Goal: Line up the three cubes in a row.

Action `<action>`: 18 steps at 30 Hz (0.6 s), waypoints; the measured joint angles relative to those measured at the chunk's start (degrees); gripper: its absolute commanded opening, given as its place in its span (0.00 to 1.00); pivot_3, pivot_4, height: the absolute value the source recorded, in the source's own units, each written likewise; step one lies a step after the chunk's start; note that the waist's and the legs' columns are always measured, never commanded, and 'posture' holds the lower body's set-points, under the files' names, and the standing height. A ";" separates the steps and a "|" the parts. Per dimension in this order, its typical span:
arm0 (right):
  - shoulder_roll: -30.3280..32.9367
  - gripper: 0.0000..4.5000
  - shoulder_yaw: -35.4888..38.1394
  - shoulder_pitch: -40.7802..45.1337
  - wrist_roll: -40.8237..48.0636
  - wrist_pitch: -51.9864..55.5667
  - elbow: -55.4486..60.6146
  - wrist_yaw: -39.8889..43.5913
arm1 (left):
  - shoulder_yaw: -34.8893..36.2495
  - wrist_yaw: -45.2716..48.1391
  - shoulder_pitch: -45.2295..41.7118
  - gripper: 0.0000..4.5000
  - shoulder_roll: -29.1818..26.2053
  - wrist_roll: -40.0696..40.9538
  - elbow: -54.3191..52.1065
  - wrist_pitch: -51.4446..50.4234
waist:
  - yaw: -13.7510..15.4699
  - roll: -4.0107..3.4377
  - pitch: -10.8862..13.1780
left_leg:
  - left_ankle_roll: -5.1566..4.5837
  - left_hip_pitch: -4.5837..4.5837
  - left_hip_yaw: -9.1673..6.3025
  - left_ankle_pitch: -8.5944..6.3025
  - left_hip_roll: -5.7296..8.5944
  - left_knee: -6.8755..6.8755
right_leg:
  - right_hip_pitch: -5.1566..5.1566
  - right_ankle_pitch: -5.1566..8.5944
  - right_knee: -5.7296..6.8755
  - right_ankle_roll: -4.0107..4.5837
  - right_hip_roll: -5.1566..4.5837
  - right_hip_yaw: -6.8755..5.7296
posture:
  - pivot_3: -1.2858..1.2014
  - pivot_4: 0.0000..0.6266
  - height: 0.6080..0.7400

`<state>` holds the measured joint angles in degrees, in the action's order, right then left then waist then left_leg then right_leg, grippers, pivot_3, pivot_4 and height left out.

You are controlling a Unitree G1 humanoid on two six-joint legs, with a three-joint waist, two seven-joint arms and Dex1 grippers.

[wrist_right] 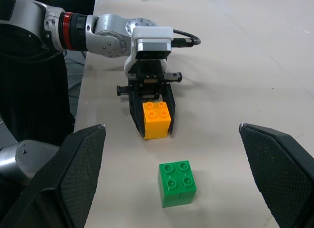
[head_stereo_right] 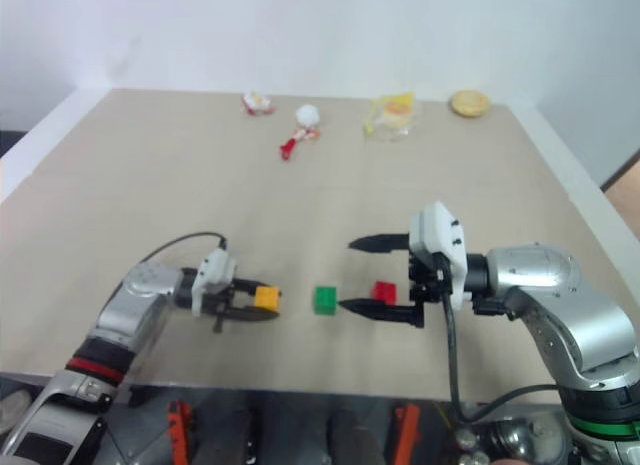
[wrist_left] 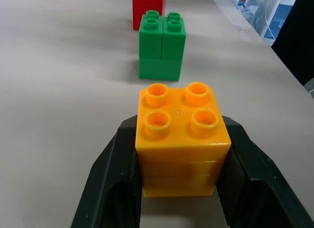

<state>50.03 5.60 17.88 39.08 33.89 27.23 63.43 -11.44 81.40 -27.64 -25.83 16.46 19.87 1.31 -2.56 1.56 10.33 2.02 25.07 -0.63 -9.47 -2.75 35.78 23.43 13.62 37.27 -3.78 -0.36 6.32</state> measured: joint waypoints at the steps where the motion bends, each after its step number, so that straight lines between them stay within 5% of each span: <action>1: 0.01 1.00 0.00 0.00 0.00 0.00 0.00 0.00 | 0.00 0.00 0.00 0.30 0.00 0.00 0.00 0.00 | 0.00 0.00 0.00 | 0.00 0.00 0.00 0.00 0.00 0.00 | 0.00 0.00 0.00 0.00 0.00 0.00 | 0.52 0.24 1.00; 2: 0.04 1.00 0.00 0.00 0.00 0.00 0.00 -0.01 | 0.05 -0.14 0.00 0.30 0.04 -0.12 0.02 0.09 | 0.00 0.00 0.00 | 0.00 0.00 -0.01 0.00 0.00 0.00 | 0.00 0.00 0.00 0.00 0.01 -0.01 | 0.52 0.24 1.00; 3: 0.06 1.00 0.00 0.00 0.00 0.00 0.00 -0.02 | 0.07 -0.23 0.00 0.54 0.11 -0.20 0.11 0.14 | 0.00 0.00 0.00 | 0.00 0.00 -0.01 0.00 0.00 0.00 | -0.01 0.00 0.00 0.00 0.00 -0.01 | 0.52 0.24 1.00; 9: 0.11 1.00 0.00 0.01 -0.01 0.01 -0.01 0.09 | 0.10 -0.95 -0.13 0.98 0.37 -0.62 0.91 0.18 | 0.00 0.00 0.00 | -0.01 -0.01 -0.01 0.01 0.00 0.03 | -0.01 -0.01 0.02 0.00 0.00 0.00 | 0.52 0.24 1.00; 18: 0.25 1.00 0.01 0.01 0.35 0.30 -0.08 0.13 | 3.12 -2.20 -1.08 0.99 0.19 6.03 -7.02 -7.66 | -0.02 0.01 0.01 | -0.01 0.04 -0.02 0.01 -0.01 0.00 | 0.01 0.01 0.02 -0.03 0.01 -0.01 | 0.52 0.24 1.00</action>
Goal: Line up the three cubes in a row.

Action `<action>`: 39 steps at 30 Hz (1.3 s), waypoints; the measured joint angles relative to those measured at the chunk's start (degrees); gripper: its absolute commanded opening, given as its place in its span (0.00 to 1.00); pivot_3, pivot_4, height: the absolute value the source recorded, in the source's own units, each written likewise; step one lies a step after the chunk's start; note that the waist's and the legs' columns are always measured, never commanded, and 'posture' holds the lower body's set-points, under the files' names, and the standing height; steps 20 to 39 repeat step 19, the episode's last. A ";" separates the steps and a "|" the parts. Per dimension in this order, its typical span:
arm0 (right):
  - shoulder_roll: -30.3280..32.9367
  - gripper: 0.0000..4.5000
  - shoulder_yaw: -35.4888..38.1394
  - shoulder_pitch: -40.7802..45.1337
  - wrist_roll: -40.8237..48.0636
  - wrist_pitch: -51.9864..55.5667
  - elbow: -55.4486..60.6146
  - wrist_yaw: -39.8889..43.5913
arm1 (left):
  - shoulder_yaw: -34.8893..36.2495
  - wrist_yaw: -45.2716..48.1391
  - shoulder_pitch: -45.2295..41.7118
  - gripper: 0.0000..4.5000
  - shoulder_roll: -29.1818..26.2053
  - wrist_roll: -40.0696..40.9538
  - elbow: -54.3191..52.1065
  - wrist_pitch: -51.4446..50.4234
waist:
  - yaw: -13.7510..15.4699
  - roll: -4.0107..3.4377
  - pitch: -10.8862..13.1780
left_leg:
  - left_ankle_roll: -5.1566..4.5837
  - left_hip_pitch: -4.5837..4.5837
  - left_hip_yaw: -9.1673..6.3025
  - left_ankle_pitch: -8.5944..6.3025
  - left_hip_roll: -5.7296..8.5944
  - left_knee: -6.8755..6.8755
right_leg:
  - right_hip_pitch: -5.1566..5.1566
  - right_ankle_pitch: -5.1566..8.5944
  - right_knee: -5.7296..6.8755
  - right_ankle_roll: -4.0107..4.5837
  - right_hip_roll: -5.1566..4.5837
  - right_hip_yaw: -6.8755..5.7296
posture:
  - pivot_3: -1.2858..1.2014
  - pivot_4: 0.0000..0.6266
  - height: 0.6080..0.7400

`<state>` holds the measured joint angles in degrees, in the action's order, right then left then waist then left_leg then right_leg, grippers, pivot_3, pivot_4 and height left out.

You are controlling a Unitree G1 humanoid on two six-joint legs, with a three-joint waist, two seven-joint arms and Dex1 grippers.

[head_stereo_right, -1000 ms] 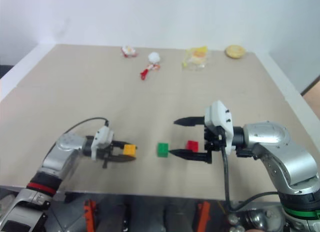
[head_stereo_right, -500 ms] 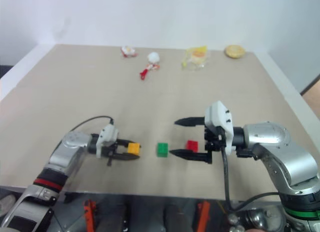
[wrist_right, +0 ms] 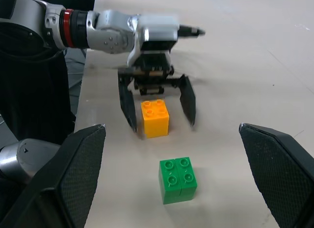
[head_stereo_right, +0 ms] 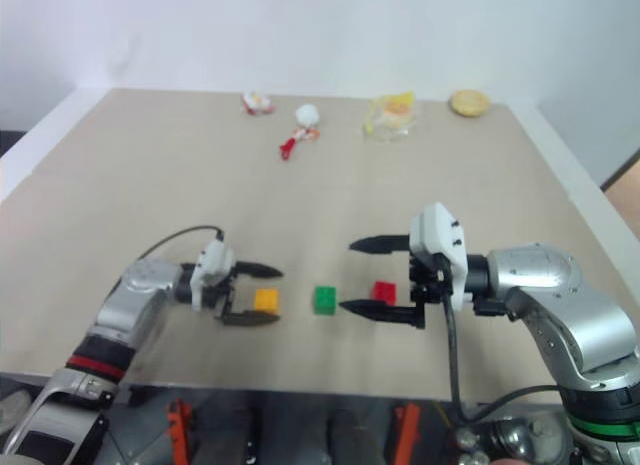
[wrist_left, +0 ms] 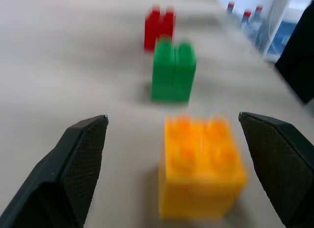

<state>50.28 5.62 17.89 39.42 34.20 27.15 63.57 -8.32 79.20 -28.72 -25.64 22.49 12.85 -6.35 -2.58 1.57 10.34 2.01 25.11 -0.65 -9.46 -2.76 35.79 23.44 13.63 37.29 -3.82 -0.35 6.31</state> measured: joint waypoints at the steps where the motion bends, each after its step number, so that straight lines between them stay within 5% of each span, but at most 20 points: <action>1: -0.03 1.00 0.13 -0.01 0.51 0.29 0.01 -0.20 | 0.78 -1.12 -0.61 0.99 0.02 1.05 -1.62 -1.74 | 0.01 0.00 0.00 | 0.00 0.00 -0.02 0.00 0.00 0.00 | -0.01 0.00 0.00 -0.01 0.00 0.00 | 0.52 0.24 1.00; 7: -5.56 1.00 6.51 0.42 5.33 2.90 -0.89 -9.36 | 12.19 -23.91 -4.48 0.99 4.88 7.86 -9.96 -15.31 | -0.05 0.05 -0.03 | 0.00 -0.09 -0.11 0.00 0.00 0.07 | -0.14 -0.18 0.01 -0.32 0.05 -0.03 | 0.52 0.24 1.00; 11: -19.66 1.00 9.66 0.56 0.23 0.84 -6.95 -29.60 | 17.18 -46.15 -0.77 0.99 11.84 1.48 -12.30 -12.01 | -0.13 0.08 -0.06 | -0.03 -0.09 -0.13 0.04 0.02 0.04 | -0.08 -0.29 0.05 -0.29 0.11 0.03 | 0.52 0.24 1.00; 17: -28.34 1.00 11.67 -3.81 -12.22 -11.09 -16.28 -44.29 | 21.78 -63.74 3.71 0.99 15.79 -5.49 -11.88 -6.73 | 0.27 0.08 -0.06 | -0.01 0.00 -0.14 0.05 0.10 0.03 | -0.08 -0.29 0.04 -0.31 0.07 0.04 | 0.52 0.24 1.00; 39: -30.31 1.00 12.77 -4.32 -15.27 -15.07 -20.28 -47.53 | 21.88 -66.67 4.18 0.99 16.25 -7.35 -11.09 -4.75 | 0.26 0.08 -0.06 | -0.01 -0.03 -0.08 0.05 0.12 0.04 | -0.08 -0.31 0.03 -0.35 0.04 0.09 | 0.52 0.24 1.00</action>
